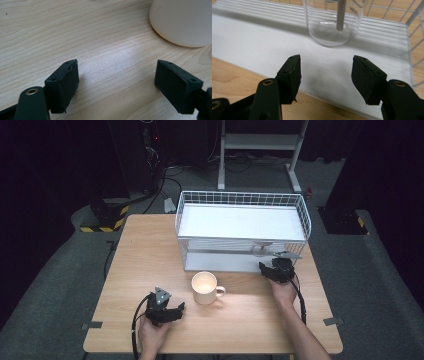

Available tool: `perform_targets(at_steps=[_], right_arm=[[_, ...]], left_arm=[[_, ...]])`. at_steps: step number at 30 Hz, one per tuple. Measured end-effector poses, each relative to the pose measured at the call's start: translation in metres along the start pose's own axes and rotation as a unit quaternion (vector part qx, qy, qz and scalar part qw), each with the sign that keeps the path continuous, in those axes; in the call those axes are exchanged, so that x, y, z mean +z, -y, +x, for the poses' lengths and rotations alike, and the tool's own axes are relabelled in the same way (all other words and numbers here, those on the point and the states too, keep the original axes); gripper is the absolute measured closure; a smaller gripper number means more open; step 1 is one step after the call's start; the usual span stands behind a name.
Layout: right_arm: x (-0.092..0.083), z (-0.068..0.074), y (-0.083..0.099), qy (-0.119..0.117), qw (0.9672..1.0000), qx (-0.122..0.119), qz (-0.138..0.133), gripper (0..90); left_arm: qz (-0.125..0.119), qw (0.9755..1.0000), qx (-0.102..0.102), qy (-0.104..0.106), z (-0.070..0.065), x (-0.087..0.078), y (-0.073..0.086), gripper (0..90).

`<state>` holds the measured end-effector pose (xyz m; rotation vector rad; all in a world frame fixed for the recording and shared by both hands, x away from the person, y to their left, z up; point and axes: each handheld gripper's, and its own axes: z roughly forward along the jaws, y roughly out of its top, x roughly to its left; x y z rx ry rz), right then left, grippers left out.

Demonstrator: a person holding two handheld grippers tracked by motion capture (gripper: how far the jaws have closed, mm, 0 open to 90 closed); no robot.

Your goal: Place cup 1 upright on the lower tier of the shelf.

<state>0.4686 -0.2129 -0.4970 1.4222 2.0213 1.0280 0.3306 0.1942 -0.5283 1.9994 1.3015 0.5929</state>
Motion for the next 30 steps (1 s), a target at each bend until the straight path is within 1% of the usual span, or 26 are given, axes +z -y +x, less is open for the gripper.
perform_targets(at_steps=[4, 5, 6, 7, 9, 12, 14, 15, 22, 23, 24, 28, 30], right_arm=[[-0.01, -0.004, 0.004, -0.009, 0.9999, 0.001, -0.012, 39.5], [-0.011, -0.005, 0.004, -0.013, 0.9998, -0.004, -0.011, 38.4], [-0.013, -0.004, 0.004, -0.018, 0.9998, -0.001, -0.009, 38.1], [-0.015, -0.004, 0.004, -0.021, 0.9997, -0.009, -0.011, 37.9], [-0.018, -0.003, 0.004, -0.028, 0.9995, -0.012, -0.011, 37.1], [-0.022, -0.002, 0.004, -0.041, 0.9989, -0.016, -0.016, 35.6], [-0.027, -0.002, 0.005, -0.045, 0.9986, -0.018, -0.022, 35.4], [-0.029, -0.002, 0.006, -0.046, 0.9984, -0.021, -0.025, 35.3], [-0.041, -0.007, 0.012, -0.054, 0.9977, -0.011, -0.039, 35.1], [-0.042, -0.008, 0.012, -0.055, 0.9976, -0.013, -0.04, 35.0], [-0.044, -0.009, 0.013, -0.057, 0.9976, -0.009, -0.039, 34.9], [-0.052, -0.01, 0.015, -0.06, 0.9971, -0.014, -0.046, 35.0], [-0.056, -0.01, 0.017, -0.061, 0.9969, -0.011, -0.049, 35.0]], left_arm=[[0.0, 1.0, 0.0, 0.0, 0.0, 0.0, 0.0, 20.1], [0.0, 1.0, 0.0, 0.0, 0.0, 0.0, 0.0, 20.1], [0.0, 1.0, 0.0, 0.0, 0.0, 0.0, 0.0, 20.1], [-0.002, 1.0, -0.002, -0.001, 0.0, 0.0, 0.0, 20.1], [-0.002, 1.0, -0.003, 0.0, 0.0, 0.0, 0.0, 20.1], [-0.002, 1.0, -0.002, -0.001, 0.0, 0.0, 0.0, 20.1], [-0.002, 1.0, -0.002, -0.001, 0.0, 0.0, 0.0, 20.1], [-0.002, 1.0, -0.002, -0.001, 0.0, 0.0, 0.0, 20.1], [-0.002, 1.0, -0.003, -0.001, 0.0, 0.0, 0.0, 19.8], [-0.002, 1.0, -0.003, -0.001, 0.0, 0.0, 0.0, 19.8], [-0.002, 1.0, -0.003, -0.001, 0.0, 0.0, 0.0, 19.7], [-0.002, 1.0, -0.005, -0.001, -0.001, 0.0, 0.0, 19.6], [-0.002, 1.0, -0.005, -0.001, -0.001, 0.0, 0.0, 19.6]])
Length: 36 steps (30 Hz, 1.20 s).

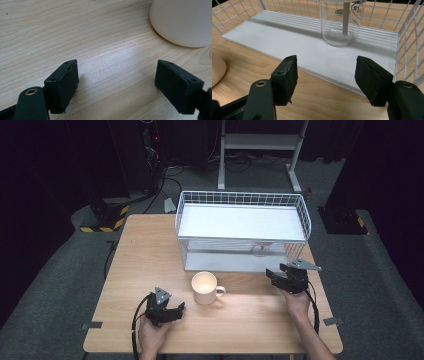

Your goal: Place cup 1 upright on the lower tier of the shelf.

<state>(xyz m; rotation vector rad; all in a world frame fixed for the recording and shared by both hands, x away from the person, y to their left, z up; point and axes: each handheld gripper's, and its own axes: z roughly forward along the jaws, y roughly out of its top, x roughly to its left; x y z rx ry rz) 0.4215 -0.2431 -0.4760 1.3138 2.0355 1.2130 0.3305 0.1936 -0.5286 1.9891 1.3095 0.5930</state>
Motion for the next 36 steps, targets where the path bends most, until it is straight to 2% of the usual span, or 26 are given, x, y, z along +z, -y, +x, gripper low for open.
perform_targets(at_steps=[15, 28, 36], right_arm=[[-0.024, -0.001, 0.01, -0.013, 0.9996, 0.004, -0.025, 34.5], [-0.042, -0.001, 0.022, -0.02, 0.9993, 0.003, -0.031, 34.5], [-0.051, -0.004, 0.033, -0.015, 0.9993, 0.009, -0.033, 34.4]], left_arm=[[0.0, 1.0, 0.0, -0.001, 0.0, 0.0, 0.0, 19.3], [0.0, 1.0, -0.001, -0.001, 0.0, 0.0, 0.0, 19.3], [0.0, 1.0, -0.001, -0.001, 0.0, 0.0, 0.0, 19.3]])
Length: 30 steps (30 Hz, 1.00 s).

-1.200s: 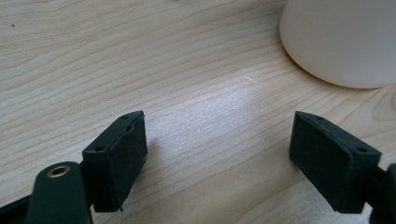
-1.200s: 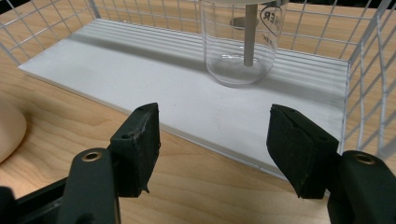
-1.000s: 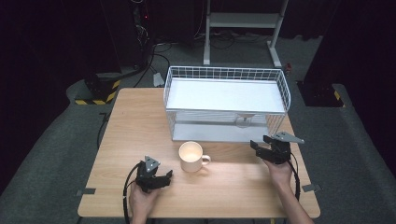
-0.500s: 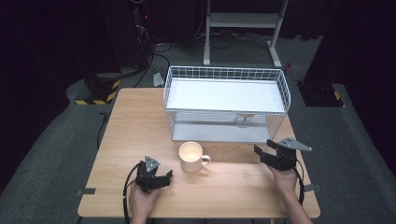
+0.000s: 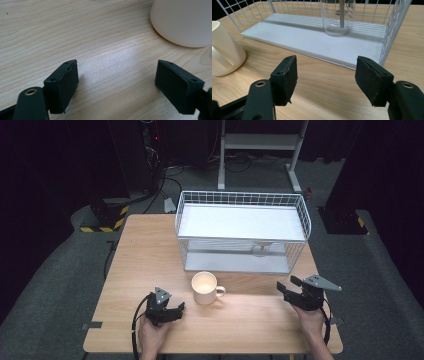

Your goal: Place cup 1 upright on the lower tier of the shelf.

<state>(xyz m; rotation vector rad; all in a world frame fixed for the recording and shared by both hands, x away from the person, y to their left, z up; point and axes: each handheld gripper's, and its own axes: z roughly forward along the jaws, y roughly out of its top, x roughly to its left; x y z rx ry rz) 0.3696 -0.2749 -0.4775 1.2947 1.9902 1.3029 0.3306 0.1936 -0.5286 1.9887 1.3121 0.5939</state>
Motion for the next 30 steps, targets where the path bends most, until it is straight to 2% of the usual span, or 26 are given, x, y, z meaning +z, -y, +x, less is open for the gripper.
perform_targets(at_steps=[12, 19, 24, 26, 30], right_arm=[[-0.008, -0.002, 0.017, 0.019, 0.9997, -0.009, 0.014, 34.3], [-0.012, -0.007, 0.026, 0.023, 0.9996, -0.001, 0.019, 34.3], [-0.011, -0.011, 0.036, 0.043, 0.9981, -0.007, 0.043, 34.3], [-0.009, -0.013, 0.039, 0.051, 0.9971, -0.014, 0.054, 34.3], [-0.004, -0.017, 0.046, 0.065, 0.9946, -0.013, 0.079, 33.6]], left_arm=[[0.0, 1.0, 0.0, 0.0, 0.0, 0.0, 0.0, 19.4], [0.0, 1.0, 0.0, -0.001, 0.0, 0.0, 0.0, 19.4], [0.0, 1.0, 0.0, -0.001, 0.0, 0.0, 0.0, 19.3], [0.001, 1.0, 0.0, -0.001, 0.0, 0.0, 0.0, 19.3], [0.001, 1.0, -0.002, 0.0, 0.0, 0.0, 0.0, 19.2]])
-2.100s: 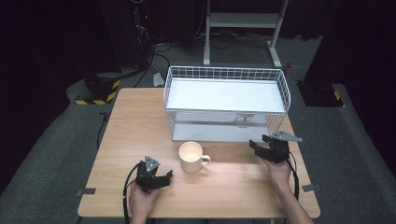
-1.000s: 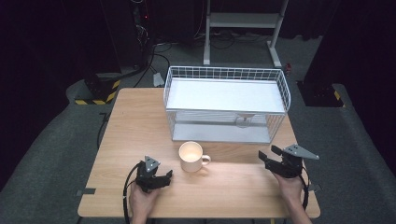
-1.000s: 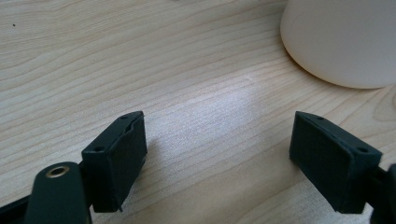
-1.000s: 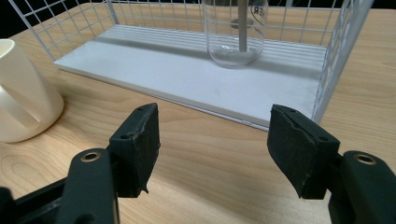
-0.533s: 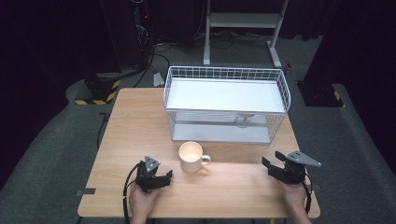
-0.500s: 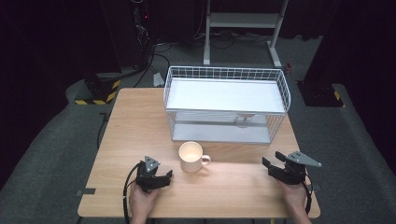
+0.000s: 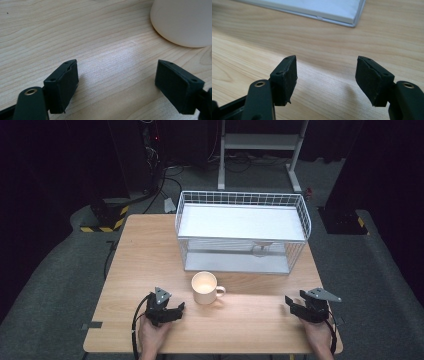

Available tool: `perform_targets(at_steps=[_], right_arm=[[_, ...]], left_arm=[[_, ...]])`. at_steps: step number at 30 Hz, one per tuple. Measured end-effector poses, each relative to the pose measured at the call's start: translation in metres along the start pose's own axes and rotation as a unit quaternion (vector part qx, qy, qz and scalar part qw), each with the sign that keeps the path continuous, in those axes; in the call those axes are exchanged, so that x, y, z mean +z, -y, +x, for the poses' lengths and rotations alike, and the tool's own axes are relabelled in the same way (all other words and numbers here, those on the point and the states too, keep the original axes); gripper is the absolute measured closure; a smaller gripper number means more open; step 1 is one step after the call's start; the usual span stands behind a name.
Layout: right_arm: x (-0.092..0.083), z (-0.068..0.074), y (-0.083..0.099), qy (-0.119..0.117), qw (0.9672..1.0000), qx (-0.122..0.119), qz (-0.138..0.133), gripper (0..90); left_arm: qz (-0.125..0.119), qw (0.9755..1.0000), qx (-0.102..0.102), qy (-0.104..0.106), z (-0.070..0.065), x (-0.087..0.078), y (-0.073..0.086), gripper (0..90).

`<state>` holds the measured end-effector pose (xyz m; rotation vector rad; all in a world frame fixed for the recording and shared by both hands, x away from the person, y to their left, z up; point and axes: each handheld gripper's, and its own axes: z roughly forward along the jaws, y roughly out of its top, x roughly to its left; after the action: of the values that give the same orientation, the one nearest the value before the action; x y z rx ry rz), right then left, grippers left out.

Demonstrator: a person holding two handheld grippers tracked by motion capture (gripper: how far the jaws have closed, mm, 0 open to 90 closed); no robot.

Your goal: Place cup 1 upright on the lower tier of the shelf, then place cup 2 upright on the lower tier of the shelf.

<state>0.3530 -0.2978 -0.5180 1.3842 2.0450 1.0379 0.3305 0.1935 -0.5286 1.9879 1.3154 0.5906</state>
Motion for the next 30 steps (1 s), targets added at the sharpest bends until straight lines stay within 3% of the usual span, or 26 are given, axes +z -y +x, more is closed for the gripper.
perform_targets(at_steps=[4, 8, 20, 30], right_arm=[[0.005, 0.001, 0.0, 0.014, 0.9996, -0.017, 0.019, 32.7], [0.013, 0.002, -0.004, 0.009, 0.9981, -0.027, 0.054, 27.1], [0.018, 0.002, -0.007, 0.013, 0.9981, -0.022, 0.055, 24.8], [0.018, 0.002, -0.007, 0.013, 0.9981, -0.022, 0.055, 24.8]], left_arm=[[0.0, 1.0, 0.0, 0.0, 0.0, 0.0, 0.0, 19.0], [0.0, 1.0, 0.001, 0.001, 0.0, 0.0, 0.0, 19.0], [0.009, 0.9998, 0.016, 0.009, -0.004, -0.002, -0.001, 14.5], [-0.005, 0.9983, 0.021, 0.054, -0.019, -0.008, -0.008, 7.6]])
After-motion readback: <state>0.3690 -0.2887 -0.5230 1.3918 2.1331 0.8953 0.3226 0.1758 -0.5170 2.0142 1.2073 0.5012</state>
